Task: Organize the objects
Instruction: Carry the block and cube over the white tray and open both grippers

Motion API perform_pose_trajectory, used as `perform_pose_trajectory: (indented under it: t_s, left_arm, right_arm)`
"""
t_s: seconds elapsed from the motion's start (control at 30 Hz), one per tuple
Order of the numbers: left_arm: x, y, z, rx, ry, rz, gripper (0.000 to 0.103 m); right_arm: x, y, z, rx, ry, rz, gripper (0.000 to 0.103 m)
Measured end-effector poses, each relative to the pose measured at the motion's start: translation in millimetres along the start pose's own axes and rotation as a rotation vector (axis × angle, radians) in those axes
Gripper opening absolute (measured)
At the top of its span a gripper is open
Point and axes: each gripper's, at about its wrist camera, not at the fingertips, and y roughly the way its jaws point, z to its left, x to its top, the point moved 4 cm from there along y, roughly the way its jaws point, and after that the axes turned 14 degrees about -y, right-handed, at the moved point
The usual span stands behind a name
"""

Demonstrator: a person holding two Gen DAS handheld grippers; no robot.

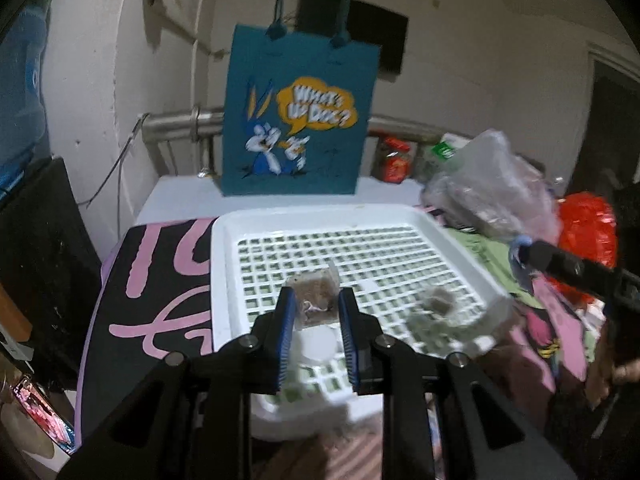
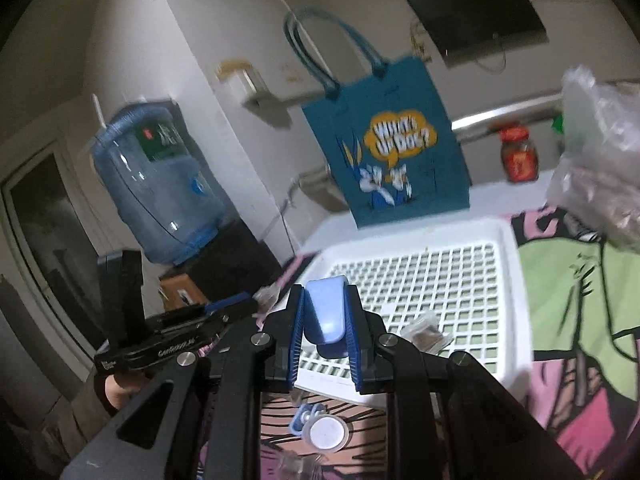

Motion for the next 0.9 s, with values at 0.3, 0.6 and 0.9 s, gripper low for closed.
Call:
perform_pose_trajectory:
  t_s: [0.3, 0.6, 0.9]
  left_arm:
    - [-10, 45, 24, 0.081, -0.047, 0.069, 0.022]
    - [-18, 57, 25, 0.093, -0.042, 0.098, 0.034]
    - [-12, 21, 13, 0.0, -0.028, -0.009, 0.065]
  right_arm:
    - [-35, 60, 1, -0.06, -0.036, 0.187, 0.018]
    - [-58, 87, -12, -0.159, -0.049, 0.318, 0.018]
    - [-45, 61, 3, -0.187, -0.106, 0.173, 0.071]
